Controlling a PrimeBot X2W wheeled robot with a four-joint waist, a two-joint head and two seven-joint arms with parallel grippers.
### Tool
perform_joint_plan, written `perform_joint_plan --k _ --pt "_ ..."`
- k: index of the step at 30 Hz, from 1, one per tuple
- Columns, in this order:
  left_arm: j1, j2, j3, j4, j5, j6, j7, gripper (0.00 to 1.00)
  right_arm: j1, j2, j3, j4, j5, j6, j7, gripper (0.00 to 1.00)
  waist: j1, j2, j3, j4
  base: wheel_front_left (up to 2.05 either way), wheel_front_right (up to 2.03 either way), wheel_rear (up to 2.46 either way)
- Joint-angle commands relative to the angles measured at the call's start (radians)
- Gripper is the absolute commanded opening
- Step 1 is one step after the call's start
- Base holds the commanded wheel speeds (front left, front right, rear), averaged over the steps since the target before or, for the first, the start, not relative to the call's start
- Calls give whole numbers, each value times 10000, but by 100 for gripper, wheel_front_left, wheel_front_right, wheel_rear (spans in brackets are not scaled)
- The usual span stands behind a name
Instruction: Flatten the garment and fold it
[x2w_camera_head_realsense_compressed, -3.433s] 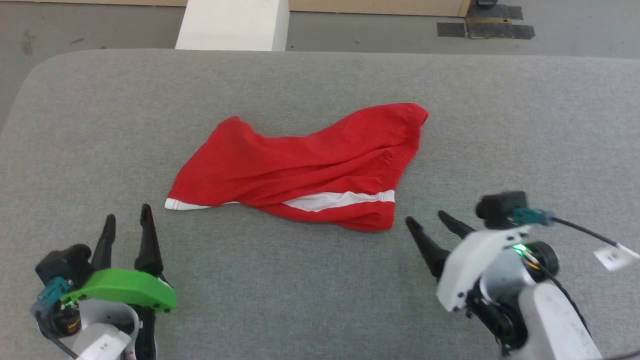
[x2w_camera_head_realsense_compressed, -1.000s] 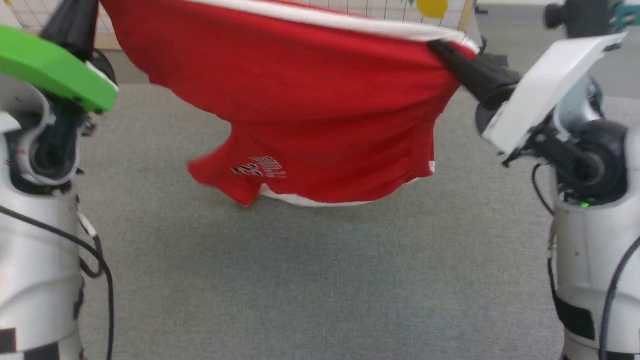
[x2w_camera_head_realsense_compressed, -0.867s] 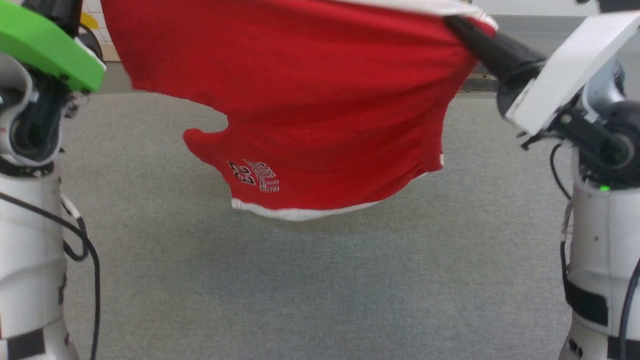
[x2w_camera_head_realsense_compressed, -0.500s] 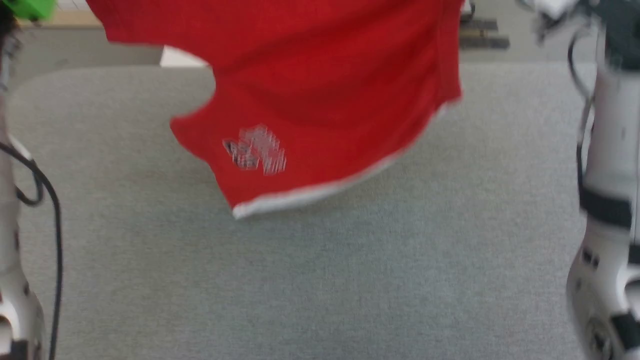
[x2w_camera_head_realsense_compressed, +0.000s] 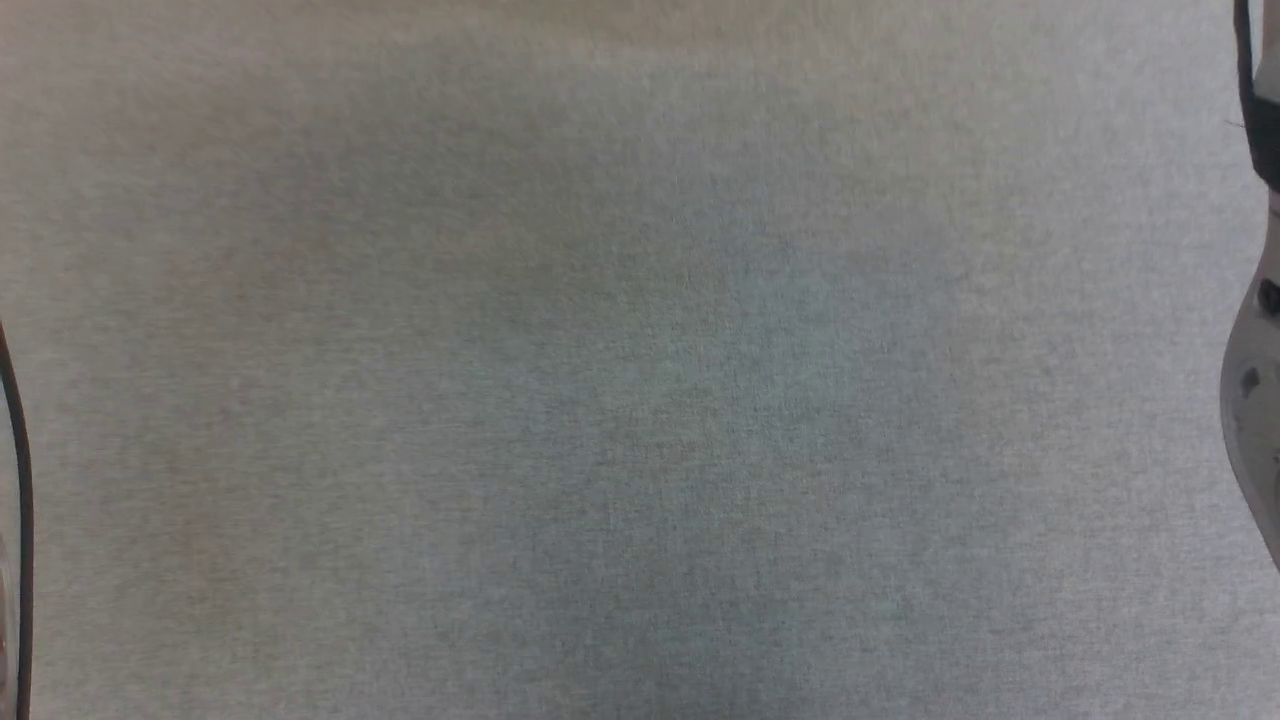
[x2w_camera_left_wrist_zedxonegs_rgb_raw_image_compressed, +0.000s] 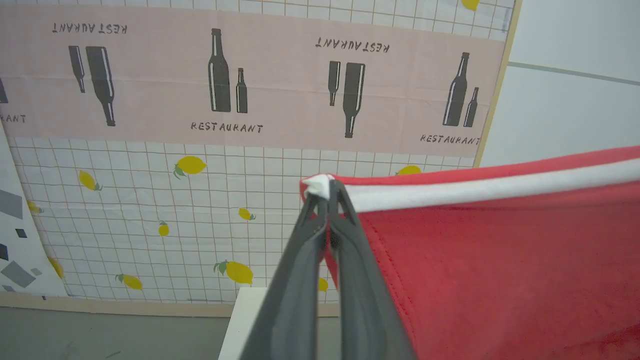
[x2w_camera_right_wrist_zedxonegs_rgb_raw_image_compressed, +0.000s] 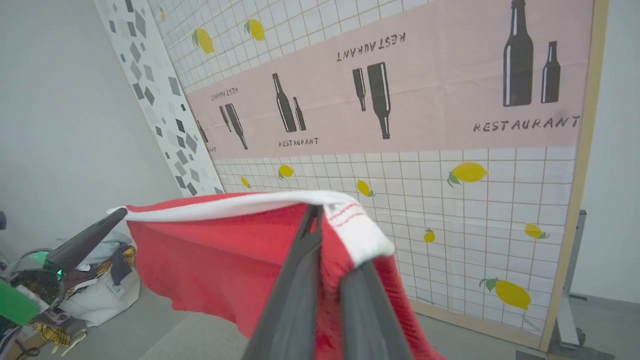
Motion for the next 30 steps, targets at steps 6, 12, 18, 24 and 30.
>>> perform_joint_plan --k 6,12,18,24,30 --pt "1035 169 27 85 -302 -649 -902 0 1286 -64 647 -330 297 -21 -647 0 0 0 350 35 0 0 0" --pt "3607 -162 77 -632 -888 -849 -1805 0 4578 -64 816 -2272 1177 -21 -532 0 0 0 -432 302 0 0 0" --pt "7062 -662 438 -2123 -1308 -322 -2060 0 8771 -70 491 -4994 1536 -21 980 0 0 0 -1516 449 0 0 0" --pt "10946 -1483 780 -3535 -1757 722 -1816 0 12889 -97 -4 -7245 1719 -21 2434 0 0 0 -2416 556 0 0 0" --pt "14196 -2066 468 -3787 -1599 1683 -1272 0 16439 -76 -314 -8002 1716 -21 3417 0 0 0 -3034 700 0 0 0"
